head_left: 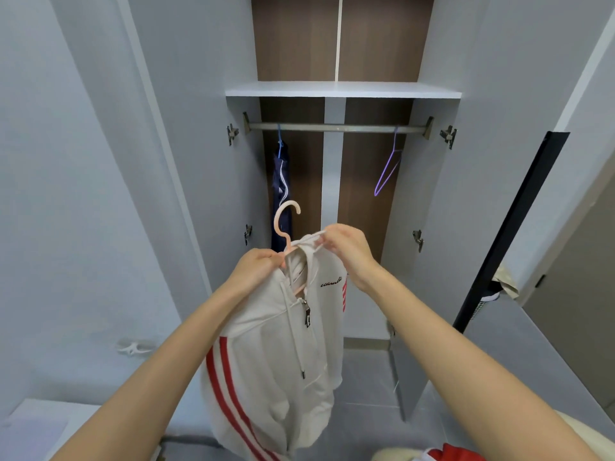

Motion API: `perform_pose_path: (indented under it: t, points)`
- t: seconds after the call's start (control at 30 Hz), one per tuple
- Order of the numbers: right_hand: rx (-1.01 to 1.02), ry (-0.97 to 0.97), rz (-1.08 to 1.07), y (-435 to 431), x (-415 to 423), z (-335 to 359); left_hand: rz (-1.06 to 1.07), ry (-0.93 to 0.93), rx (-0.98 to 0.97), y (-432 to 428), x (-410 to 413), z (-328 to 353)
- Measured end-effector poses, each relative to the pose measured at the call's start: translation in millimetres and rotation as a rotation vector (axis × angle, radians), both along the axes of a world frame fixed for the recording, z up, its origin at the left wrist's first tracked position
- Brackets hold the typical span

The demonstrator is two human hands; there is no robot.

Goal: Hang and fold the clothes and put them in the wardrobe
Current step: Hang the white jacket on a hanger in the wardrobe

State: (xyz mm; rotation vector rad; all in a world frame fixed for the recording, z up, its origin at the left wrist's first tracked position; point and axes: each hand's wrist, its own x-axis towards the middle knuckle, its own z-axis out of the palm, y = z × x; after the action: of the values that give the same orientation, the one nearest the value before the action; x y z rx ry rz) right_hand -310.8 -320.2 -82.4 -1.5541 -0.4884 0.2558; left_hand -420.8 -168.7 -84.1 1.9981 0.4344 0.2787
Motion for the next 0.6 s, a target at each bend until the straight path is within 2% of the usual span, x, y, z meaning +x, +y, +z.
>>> perform_pose_path:
  t: [0.1,0.17,0.2,0.3,0.43,0.47,0.6]
  points:
    - [0.396,0.368,0.098,-10.5,4.6,8.6,0.012,0.022,-0.015,5.5,0.9,-0.9]
    - [0.555,0.458,0.101,-19.4,7.5,14.2,0.024,0.040,-0.013,7.5,2.2,-3.0]
    - [0.552,0.449,0.075,-23.8,9.3,15.8,0.024,0.054,-0.006,8.0,2.8,-4.3]
    - [0.377,0.364,-0.032,-36.4,12.6,12.2,-0.009,0.088,0.069,6.3,6.6,-8.3]
    - [0.499,0.507,0.055,-46.4,11.6,1.5,-0.047,0.094,0.118,1.1,14.2,-16.3]
    - [0.464,0.499,0.066,-48.9,11.6,0.6,-0.055,0.101,0.129,0.2,15.8,-18.3]
    - [0.083,0.376,0.063,-60.5,16.2,-1.5,-0.047,0.148,0.118,0.4,18.4,-25.4]
